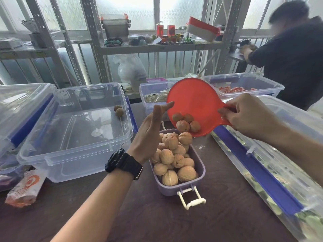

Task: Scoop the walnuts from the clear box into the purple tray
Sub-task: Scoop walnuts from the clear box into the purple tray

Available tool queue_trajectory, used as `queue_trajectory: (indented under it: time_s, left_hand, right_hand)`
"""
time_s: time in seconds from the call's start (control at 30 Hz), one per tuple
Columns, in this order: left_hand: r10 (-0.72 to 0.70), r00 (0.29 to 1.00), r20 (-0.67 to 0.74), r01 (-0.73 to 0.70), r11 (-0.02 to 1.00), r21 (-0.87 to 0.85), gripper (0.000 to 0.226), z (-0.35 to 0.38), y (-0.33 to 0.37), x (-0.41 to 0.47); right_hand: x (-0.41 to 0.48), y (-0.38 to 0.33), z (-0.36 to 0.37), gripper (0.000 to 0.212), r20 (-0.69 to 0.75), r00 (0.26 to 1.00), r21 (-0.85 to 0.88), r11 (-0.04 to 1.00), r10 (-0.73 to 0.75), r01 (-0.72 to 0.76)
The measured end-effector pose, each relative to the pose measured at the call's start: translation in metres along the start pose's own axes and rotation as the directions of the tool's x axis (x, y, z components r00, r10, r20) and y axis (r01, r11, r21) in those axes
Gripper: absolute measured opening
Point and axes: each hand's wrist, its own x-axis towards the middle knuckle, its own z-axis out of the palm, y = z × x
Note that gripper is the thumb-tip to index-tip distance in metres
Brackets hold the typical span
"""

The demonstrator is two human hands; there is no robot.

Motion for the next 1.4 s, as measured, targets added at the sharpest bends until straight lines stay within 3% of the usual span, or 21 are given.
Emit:
queue_trajectory:
  time_s: [0.4, 0.57, 0.97, 1.1, 1.23, 1.4]
  left_hand:
    - [-0.023, 1.0, -0.002, 0.023, 1.0, 0.007, 0.092, 0.0, -0.001, 0.0]
    - [-0.066, 0.998, 0.005, 0.066, 0.998, 0.01, 0.08, 0.0, -0.004, 0.0]
    - [-0.095, 0.995, 0.005, 0.095, 0.995, 0.006, 0.082, -0.002, -0.008, 0.002]
    - [-0.079, 0.997, 0.011, 0.079, 0.997, -0.001, 0.082, -0.001, -0.005, 0.001]
    - [-0.024, 1.0, -0.002, 0.024, 1.0, 0.001, 0.082, 0.0, 0.001, 0.001]
    - [0.046, 0.998, -0.051, -0.047, 0.999, -0.004, 0.088, 0.003, 0.017, -0.003]
  right_hand:
    - [-0.001, -0.001, -0.002, 0.039, -0.047, 0.999, -0.028, 1.0, -0.014, 0.012]
    - [0.002, 0.001, 0.0, 0.039, -0.016, 0.997, 0.032, 0.997, 0.073, -0.072]
    - [0.003, 0.011, -0.007, 0.031, -0.024, 0.985, 0.102, 0.98, 0.171, -0.168]
    - [-0.005, 0.006, -0.02, 0.022, 0.006, 0.964, 0.175, 0.948, 0.267, -0.264]
    - [-0.027, -0.008, -0.04, 0.027, 0.015, 0.944, 0.097, 0.94, 0.329, -0.328]
    - [-0.062, -0.041, -0.045, 0.037, 0.06, 0.933, -0.198, 0.92, 0.355, -0.337]
